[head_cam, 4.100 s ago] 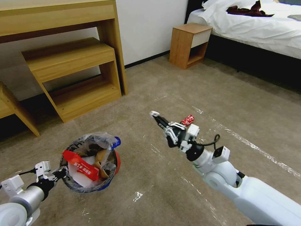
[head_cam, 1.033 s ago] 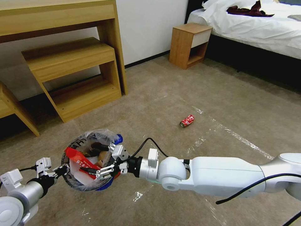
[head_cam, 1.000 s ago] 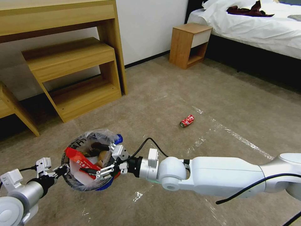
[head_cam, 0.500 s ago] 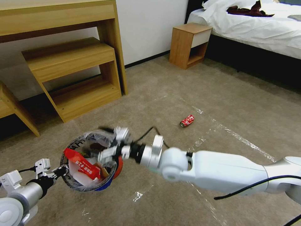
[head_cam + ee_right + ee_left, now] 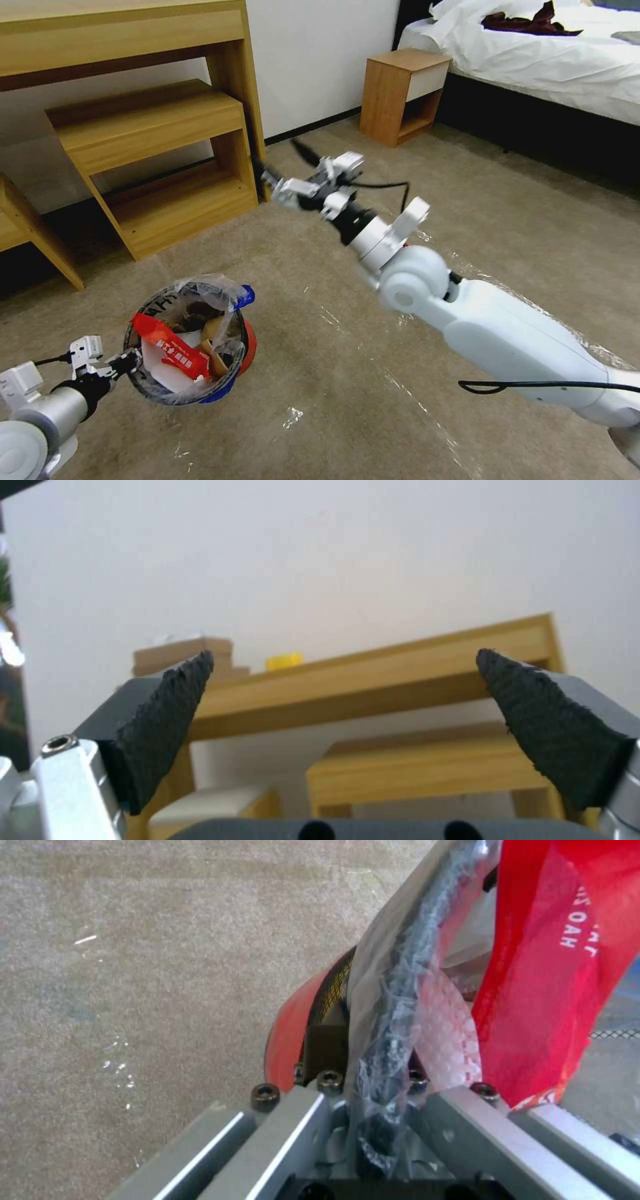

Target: Pick up the trash bin and place the garbage on the floor into it.

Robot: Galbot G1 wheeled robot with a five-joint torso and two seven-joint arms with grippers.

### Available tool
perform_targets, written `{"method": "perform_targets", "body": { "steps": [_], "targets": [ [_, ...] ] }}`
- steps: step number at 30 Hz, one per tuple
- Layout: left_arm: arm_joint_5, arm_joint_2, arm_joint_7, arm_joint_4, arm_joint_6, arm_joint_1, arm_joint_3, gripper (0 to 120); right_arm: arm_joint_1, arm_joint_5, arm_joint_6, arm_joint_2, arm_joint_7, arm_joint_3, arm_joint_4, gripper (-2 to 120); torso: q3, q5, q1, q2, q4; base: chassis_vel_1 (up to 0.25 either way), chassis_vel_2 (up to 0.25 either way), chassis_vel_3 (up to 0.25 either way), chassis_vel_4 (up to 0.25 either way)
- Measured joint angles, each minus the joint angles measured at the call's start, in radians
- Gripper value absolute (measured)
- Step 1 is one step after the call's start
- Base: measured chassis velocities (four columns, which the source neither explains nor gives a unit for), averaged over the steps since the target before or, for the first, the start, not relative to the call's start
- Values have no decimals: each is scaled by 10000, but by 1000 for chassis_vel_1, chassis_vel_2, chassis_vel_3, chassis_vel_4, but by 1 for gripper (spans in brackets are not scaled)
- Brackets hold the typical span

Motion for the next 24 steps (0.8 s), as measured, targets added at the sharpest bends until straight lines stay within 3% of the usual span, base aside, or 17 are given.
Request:
{"method": "perform_targets", "body": {
  "steps": [12, 17, 24],
  "targets": [
    [7, -48, 22, -10, -13, 51, -116, 0, -354, 33, 155, -306, -1, 286, 150, 100, 0, -1, 0, 1, 0, 0, 0, 0, 0],
    [34, -145, 25, -13, -27, 64, -205, 0, -1173, -43, 142, -362, 87, 1512, 152, 100, 0, -1, 0, 1, 1, 0, 0, 0, 0],
    [348, -303, 191, -33, -118, -57, -298, 0, -4069, -1436, -94, -436, 490, 5631, 320, 100, 0, 0, 0, 1, -3, 0, 0, 0, 0]
  ]
}}
